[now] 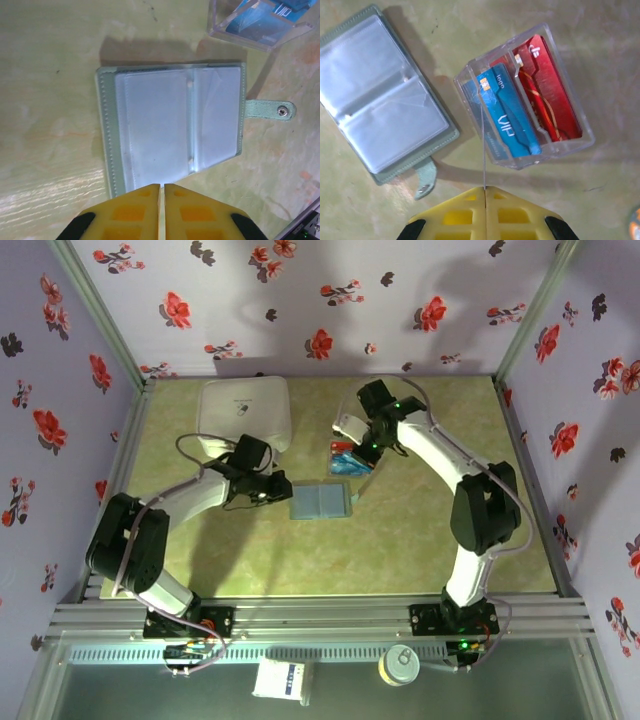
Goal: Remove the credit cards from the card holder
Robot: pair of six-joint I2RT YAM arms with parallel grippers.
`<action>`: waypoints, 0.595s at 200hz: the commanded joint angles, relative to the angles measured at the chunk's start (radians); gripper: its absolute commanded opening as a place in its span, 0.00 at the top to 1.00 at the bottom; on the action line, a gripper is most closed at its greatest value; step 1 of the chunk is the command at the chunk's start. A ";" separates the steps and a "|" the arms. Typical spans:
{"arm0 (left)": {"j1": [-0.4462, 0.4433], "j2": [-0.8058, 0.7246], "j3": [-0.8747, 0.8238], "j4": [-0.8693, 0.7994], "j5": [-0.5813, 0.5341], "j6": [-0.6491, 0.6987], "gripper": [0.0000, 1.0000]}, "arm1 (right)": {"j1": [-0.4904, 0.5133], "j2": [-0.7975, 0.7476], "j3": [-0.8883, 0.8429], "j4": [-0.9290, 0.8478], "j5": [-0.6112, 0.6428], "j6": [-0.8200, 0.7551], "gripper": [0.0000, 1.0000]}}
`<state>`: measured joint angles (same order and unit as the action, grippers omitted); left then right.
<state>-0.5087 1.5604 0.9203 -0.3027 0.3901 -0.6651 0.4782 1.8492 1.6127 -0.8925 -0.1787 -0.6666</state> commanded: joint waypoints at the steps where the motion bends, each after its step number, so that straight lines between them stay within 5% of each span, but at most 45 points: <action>1: 0.017 -0.034 -0.016 -0.038 -0.020 0.025 0.89 | -0.006 0.052 0.100 -0.097 0.032 -0.217 1.00; 65: 0.029 -0.074 -0.031 -0.078 -0.035 0.035 0.89 | -0.006 0.293 0.480 -0.337 -0.028 -0.361 1.00; 119: 0.037 -0.085 -0.057 -0.082 -0.039 0.035 0.89 | -0.007 0.388 0.565 -0.394 -0.034 -0.393 1.00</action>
<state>-0.4816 1.4998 0.8810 -0.3557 0.3653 -0.6502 0.4774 2.2063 2.1460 -1.2068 -0.1955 -1.0149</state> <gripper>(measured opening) 0.107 0.065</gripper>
